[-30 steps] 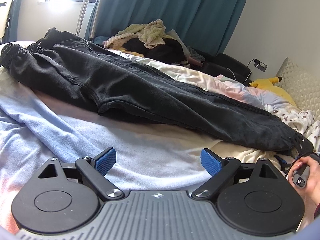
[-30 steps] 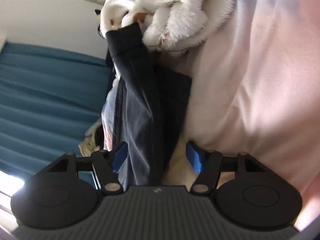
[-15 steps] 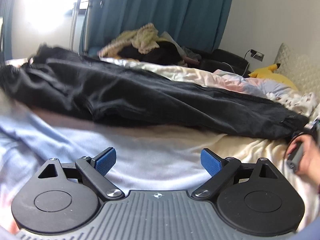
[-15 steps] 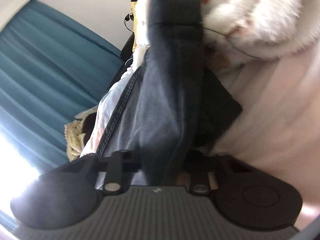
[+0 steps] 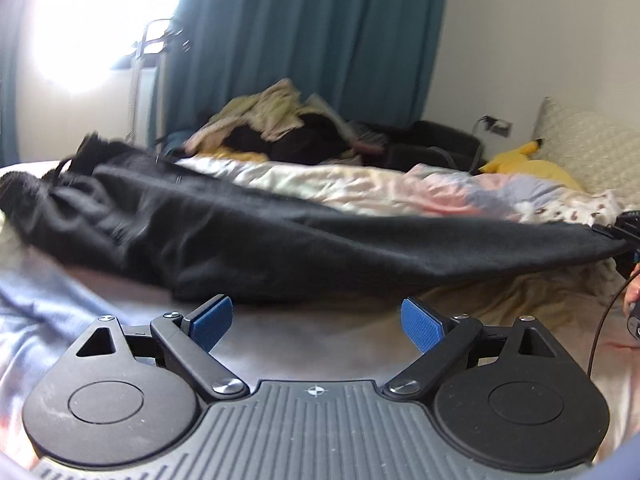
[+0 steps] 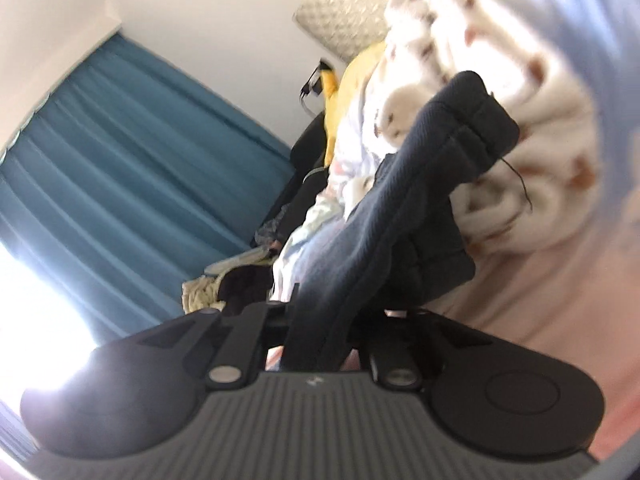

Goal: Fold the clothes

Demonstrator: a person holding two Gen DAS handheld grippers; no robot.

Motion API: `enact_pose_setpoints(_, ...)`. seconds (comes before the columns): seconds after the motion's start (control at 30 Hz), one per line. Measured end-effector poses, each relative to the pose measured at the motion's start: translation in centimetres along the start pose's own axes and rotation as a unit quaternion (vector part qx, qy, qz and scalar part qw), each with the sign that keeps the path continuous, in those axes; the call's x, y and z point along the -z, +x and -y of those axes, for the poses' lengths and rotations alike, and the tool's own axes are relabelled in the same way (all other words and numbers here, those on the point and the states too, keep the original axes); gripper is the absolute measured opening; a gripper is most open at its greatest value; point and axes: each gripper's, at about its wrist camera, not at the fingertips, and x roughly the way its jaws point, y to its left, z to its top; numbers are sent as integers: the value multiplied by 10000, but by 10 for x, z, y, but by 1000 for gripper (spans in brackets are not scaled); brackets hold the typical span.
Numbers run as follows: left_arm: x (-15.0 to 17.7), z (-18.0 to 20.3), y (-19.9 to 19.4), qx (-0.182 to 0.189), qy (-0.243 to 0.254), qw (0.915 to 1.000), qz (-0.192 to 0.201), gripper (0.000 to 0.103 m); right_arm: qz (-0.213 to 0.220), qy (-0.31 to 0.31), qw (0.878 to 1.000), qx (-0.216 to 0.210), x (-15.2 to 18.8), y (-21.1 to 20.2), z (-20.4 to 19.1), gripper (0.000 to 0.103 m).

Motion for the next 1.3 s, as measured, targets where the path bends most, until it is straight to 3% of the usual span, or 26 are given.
enact_pose_setpoints(0.13,-24,29,12,382,90,9992,125,93,180,-366,9991,138,-14,-50,-3,8)
enact_pose_setpoints(0.27,-33,71,49,874,154,9961,-39,93,275,-629,9976,114,-26,-99,3,8)
enact_pose_setpoints(0.33,-28,93,72,921,252,9954,-128,93,364,-689,9969,135,-34,-122,8,8)
enact_pose_setpoints(0.47,-11,117,109,594,580,9961,-298,93,603,-757,9950,263,-53,-171,20,8)
enact_pose_setpoints(0.57,17,120,138,860,623,9878,-1140,95,687,-745,9936,491,-66,-193,35,9)
enact_pose_setpoints(0.6,25,122,142,904,740,9852,-1253,96,638,-733,9935,601,-66,-197,40,9)
enact_pose_setpoints(0.67,37,128,142,821,1144,9841,-1087,97,633,-698,9926,762,-61,-200,44,9)
enact_pose_setpoints(0.77,34,123,143,922,1121,9834,-1090,97,718,-666,9908,935,-50,-202,43,9)
enact_pose_setpoints(0.97,7,97,100,1002,1226,9834,-888,97,984,-1048,9867,761,-38,-196,-8,9)
enact_pose_setpoints(1.1,-18,58,53,896,1354,9856,-477,97,1154,-659,9902,420,-16,-187,-43,10)
enact_pose_setpoints(1.3,-46,-14,-9,410,764,9962,-68,97,856,-1267,9882,-117,60,-145,-108,10)
